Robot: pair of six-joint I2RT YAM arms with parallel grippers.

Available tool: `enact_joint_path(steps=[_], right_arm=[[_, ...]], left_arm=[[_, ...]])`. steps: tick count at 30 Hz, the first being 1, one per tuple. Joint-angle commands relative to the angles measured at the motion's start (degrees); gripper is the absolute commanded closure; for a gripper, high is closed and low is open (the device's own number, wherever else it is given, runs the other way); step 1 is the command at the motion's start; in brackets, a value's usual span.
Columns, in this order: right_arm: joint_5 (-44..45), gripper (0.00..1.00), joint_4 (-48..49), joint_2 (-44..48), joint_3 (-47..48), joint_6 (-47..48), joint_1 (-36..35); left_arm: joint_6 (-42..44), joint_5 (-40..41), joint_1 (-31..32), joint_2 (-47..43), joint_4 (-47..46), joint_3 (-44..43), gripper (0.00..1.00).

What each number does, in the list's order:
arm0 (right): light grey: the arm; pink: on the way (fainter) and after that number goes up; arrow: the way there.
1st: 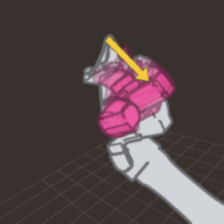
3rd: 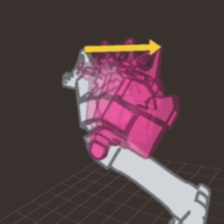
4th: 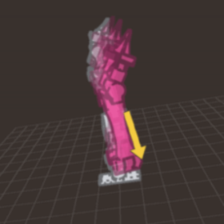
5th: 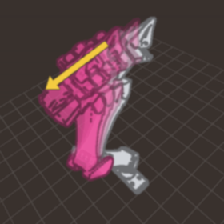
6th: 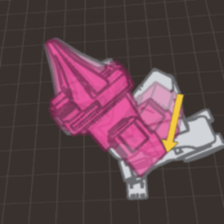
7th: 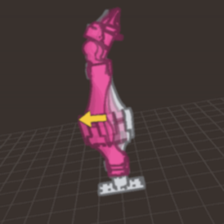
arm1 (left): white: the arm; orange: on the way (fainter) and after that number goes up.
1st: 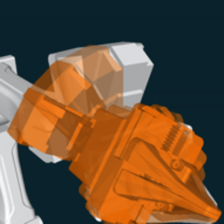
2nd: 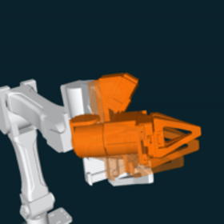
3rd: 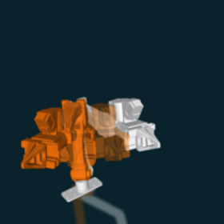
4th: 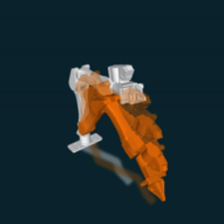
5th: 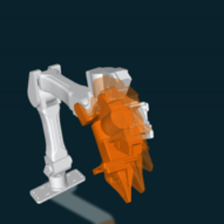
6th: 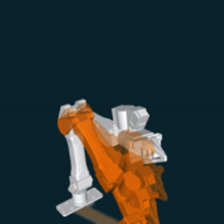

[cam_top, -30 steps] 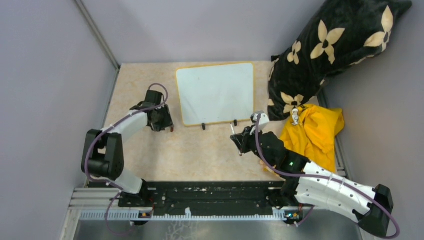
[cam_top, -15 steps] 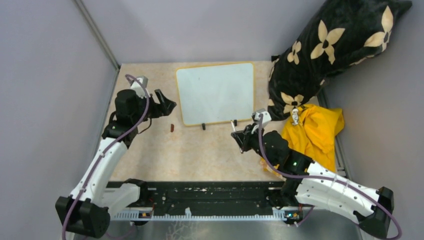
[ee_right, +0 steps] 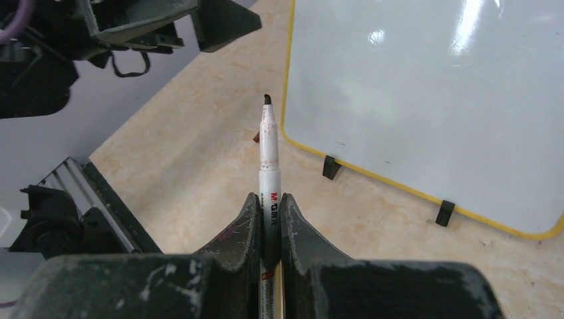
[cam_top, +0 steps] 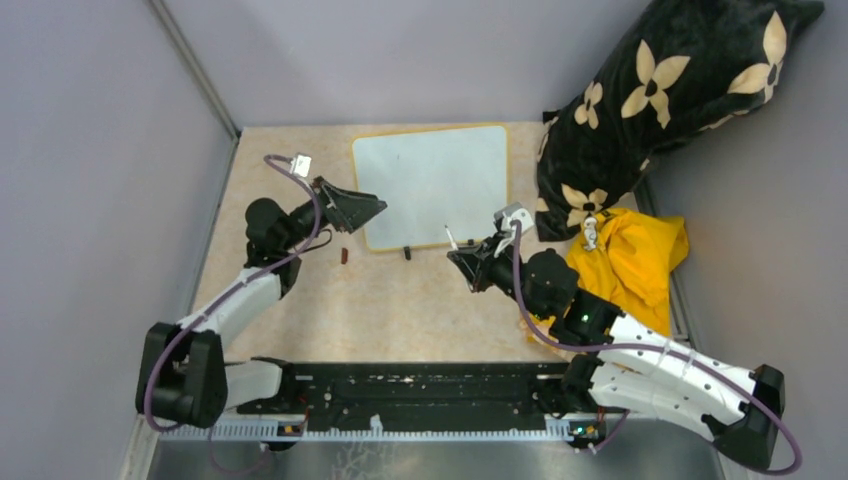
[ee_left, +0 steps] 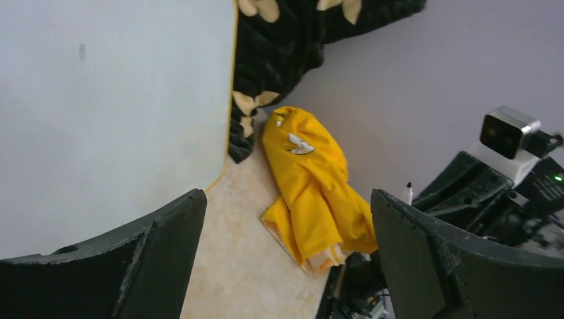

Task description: Write a sentence on the whiteboard

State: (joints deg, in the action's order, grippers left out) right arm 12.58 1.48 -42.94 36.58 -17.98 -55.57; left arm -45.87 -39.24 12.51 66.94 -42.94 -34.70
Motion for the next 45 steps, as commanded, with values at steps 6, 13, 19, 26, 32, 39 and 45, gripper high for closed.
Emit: enact_joint_path(steps=[6, 13, 19, 26, 32, 39, 45], right_arm=[[-9.6, 1.00, 4.8, -4.7, 6.2, 1.2, 0.3], [-13.9, 1.00, 6.3, -8.8, 9.4, -0.6, 0.3], [-17.9, 1.00, 3.8, -13.7, 14.0, -1.3, 0.4], [-22.0, 1.00, 4.4, -15.3, 14.8, -2.3, 0.6], [-23.8, 1.00, 4.6, -15.4, 14.6, -2.3, 0.6], [-24.2, 1.00, 5.6, -15.0, 13.5, -2.6, 0.6], [-22.0, 1.00, 7.3, -13.4, 11.5, -3.1, 0.6]], left_arm=[[-31.8, -19.7, 0.8, 15.2, -55.7, 1.2, 0.01], [-30.0, -21.8, 2.1, 12.7, -54.2, 2.1, 0.01], [-8.2, -23.5, 9.0, 4.7, -22.9, -0.3, 0.04], [2.0, -20.6, 11.9, 1.2, -7.9, -2.2, 0.05], [-1.8, -20.2, 11.9, 2.6, -12.6, -1.4, 0.11], [-5.0, -20.2, 11.9, 3.0, -16.6, -0.7, 0.25], [-10.5, -20.6, 11.9, 3.5, -21.6, -0.5, 0.39]])
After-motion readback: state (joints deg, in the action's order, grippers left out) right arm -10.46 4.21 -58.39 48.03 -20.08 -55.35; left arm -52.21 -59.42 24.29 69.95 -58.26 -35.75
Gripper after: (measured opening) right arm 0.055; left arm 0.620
